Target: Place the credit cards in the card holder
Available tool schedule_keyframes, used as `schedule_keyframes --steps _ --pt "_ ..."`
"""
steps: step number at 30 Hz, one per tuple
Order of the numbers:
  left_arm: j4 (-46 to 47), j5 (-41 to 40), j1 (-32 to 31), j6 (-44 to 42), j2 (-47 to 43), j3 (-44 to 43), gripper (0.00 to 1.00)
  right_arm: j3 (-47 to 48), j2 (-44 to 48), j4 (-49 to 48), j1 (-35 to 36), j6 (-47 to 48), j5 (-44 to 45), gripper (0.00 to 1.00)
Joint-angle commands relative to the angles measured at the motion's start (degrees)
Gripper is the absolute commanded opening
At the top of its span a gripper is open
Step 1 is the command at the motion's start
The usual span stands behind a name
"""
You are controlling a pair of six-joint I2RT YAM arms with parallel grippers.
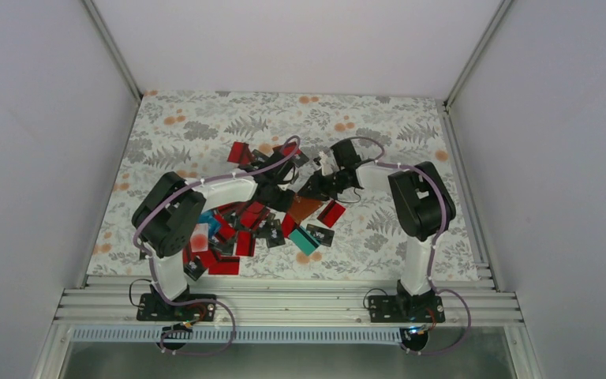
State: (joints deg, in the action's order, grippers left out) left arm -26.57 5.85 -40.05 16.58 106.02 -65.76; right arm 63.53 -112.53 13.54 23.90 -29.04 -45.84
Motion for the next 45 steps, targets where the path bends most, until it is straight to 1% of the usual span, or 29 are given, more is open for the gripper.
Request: schedule_keyframes --steps 1,18,27,31,40,45 --pt "1.6 0.7 0.2 0.3 1.5 0.8 0.06 2.4 -2.1 1.6 1.3 -0.3 1.6 0.21" --pt "2.2 0.7 0.2 0.2 2.8 0.6 0.05 3.5 -3.7 3.5 1.9 -0.1 3.0 0.13" --pt "0.1 -1.3 0.1 1.2 4.3 -1.6 0.05 3.8 -2.6 4.7 1.9 0.2 2.9 0.05" --pt "-1.7 -3.0 0.2 1.3 5.5 -3.4 0.05 4.7 -2.3 5.8 1.9 0.7 2.8 0.05" --pt "-3.5 -5.4 -0.1 2.0 6.3 -4.5 0.05 5.4 -0.6 6.9 1.9 0.6 2.8 0.04" --pt "-5.3 -6.3 -0.7 2.9 2.6 -6.4 0.05 5.2 0.1 7.1 1.9 0.6 3.1 0.04"
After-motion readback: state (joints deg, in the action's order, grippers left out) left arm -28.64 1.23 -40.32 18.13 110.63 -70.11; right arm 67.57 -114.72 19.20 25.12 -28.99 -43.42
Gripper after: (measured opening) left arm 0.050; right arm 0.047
